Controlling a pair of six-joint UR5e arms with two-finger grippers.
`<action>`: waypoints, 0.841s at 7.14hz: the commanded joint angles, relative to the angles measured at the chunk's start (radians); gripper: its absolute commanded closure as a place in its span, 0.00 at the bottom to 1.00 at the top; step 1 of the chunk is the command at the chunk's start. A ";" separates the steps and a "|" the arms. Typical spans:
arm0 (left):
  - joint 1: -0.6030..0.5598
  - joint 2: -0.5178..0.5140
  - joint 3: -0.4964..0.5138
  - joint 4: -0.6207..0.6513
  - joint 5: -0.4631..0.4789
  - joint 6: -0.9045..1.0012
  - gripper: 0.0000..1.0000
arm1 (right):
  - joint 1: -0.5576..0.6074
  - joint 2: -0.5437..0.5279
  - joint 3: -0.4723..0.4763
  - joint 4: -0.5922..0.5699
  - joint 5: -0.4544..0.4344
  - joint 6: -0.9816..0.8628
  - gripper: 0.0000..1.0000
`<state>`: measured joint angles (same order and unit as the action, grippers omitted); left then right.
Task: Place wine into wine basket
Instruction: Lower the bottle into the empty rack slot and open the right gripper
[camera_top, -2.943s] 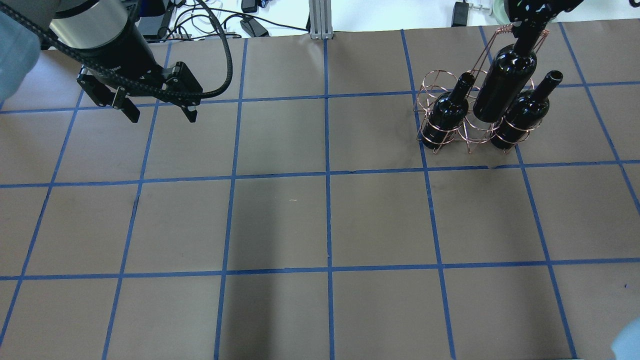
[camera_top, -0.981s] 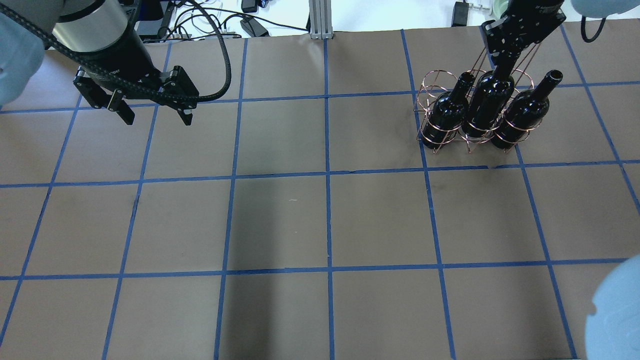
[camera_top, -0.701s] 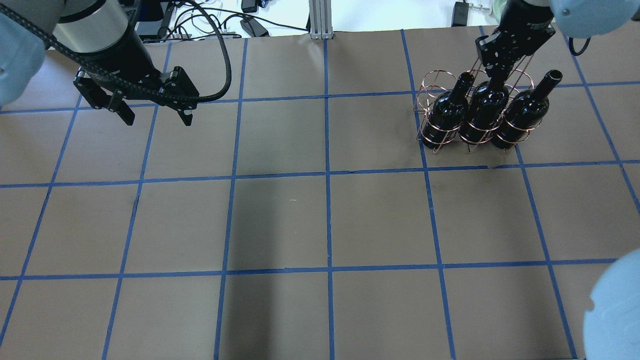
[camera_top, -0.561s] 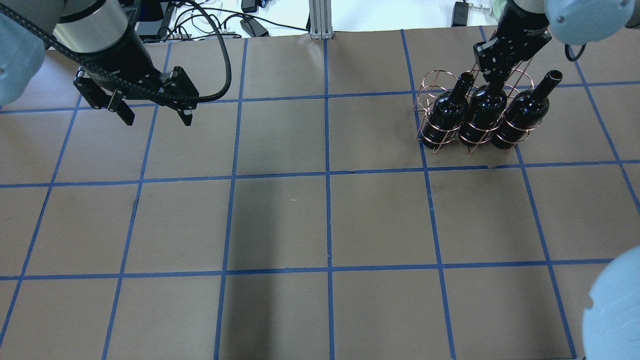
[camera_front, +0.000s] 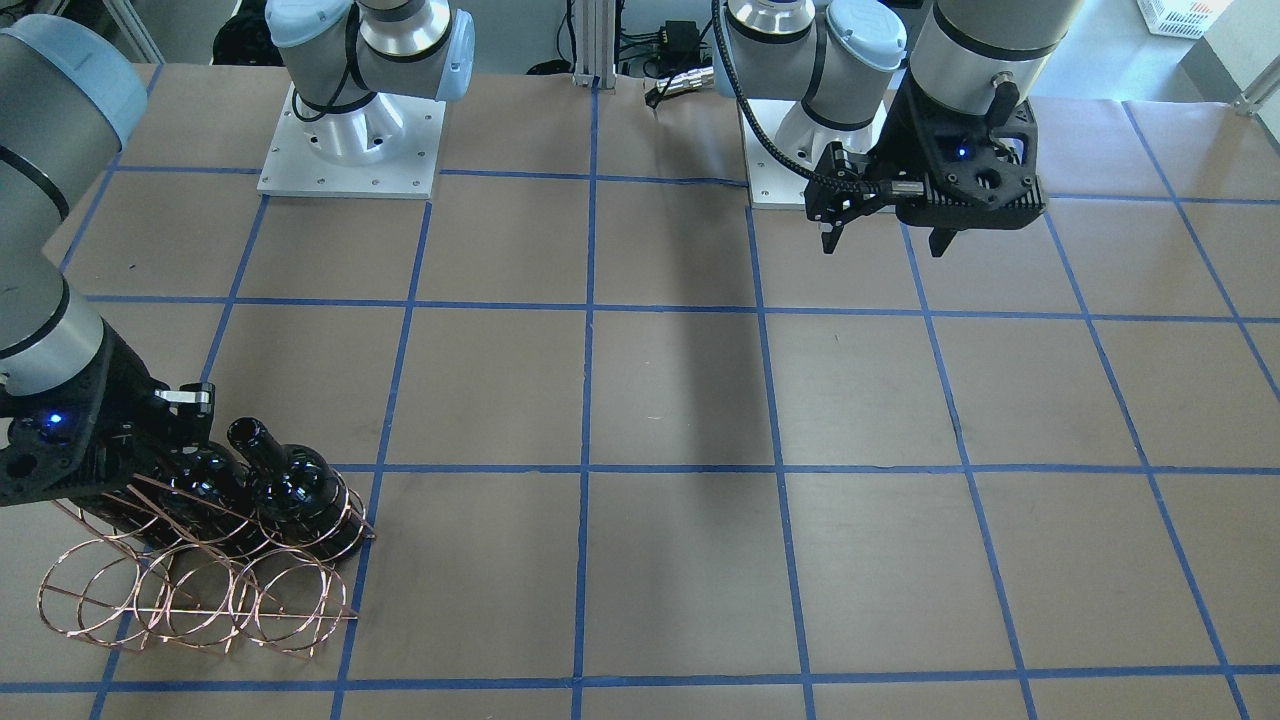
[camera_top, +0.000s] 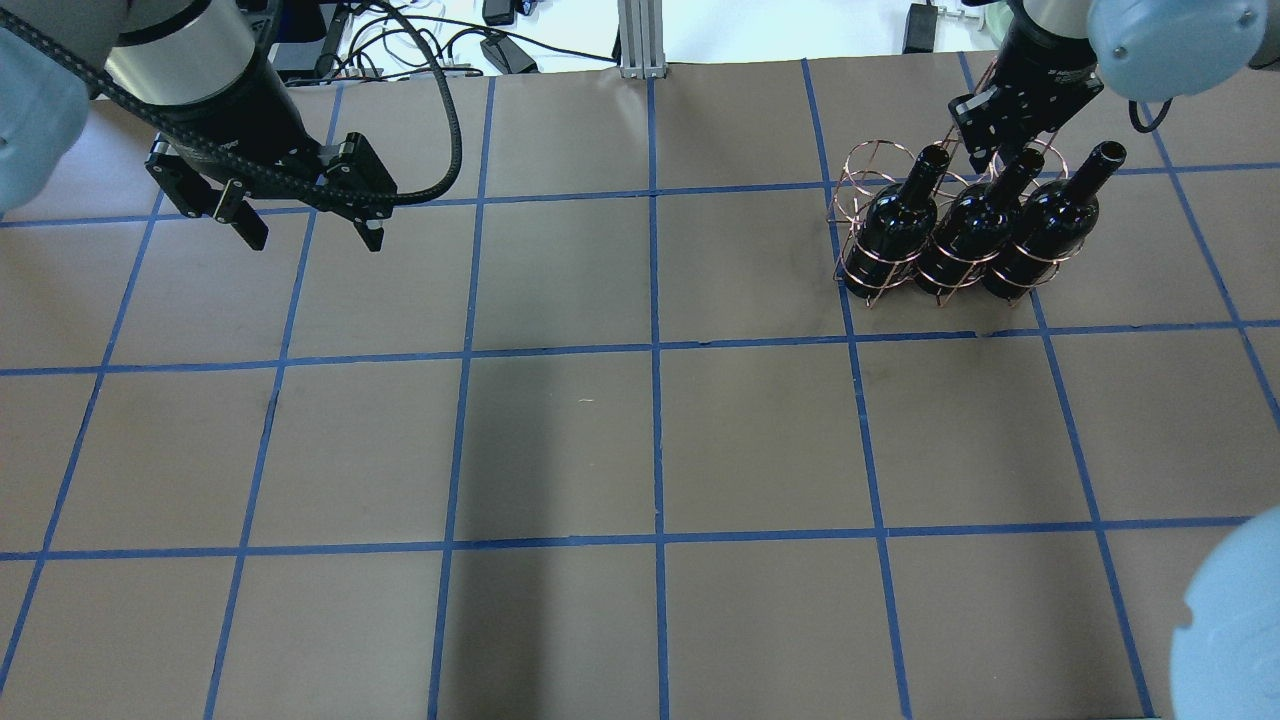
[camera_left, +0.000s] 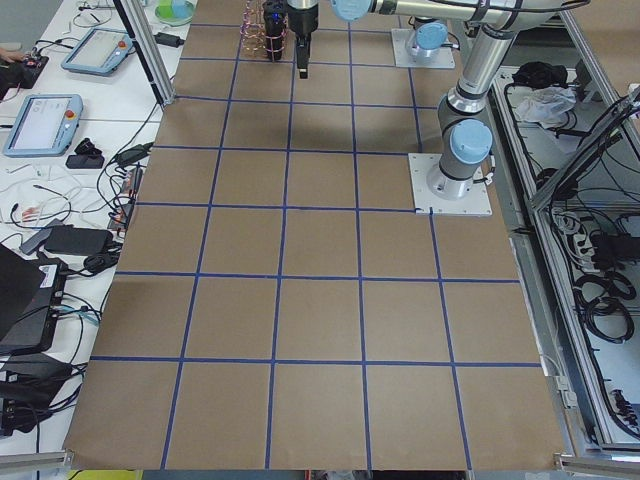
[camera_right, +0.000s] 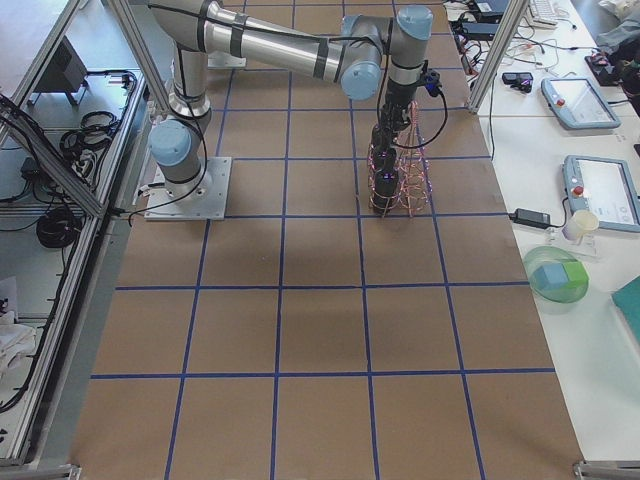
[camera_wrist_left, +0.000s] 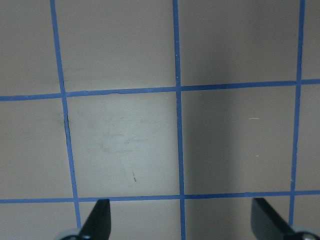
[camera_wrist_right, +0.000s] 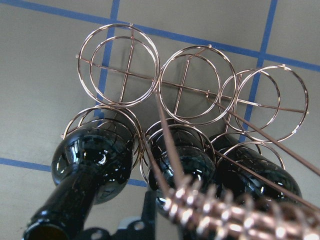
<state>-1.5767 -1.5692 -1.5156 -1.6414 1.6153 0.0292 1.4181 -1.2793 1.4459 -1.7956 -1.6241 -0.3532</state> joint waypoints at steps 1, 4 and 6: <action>0.001 0.001 0.000 0.000 0.000 0.000 0.00 | 0.001 -0.084 -0.007 0.028 0.001 0.005 0.29; 0.001 -0.002 0.000 -0.006 -0.011 -0.009 0.00 | 0.016 -0.266 0.002 0.302 0.010 0.106 0.29; 0.001 -0.003 0.000 -0.003 -0.018 -0.008 0.00 | 0.112 -0.356 0.025 0.410 0.013 0.263 0.29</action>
<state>-1.5759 -1.5714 -1.5156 -1.6456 1.6015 0.0218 1.4724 -1.5841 1.4530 -1.4495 -1.6129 -0.1838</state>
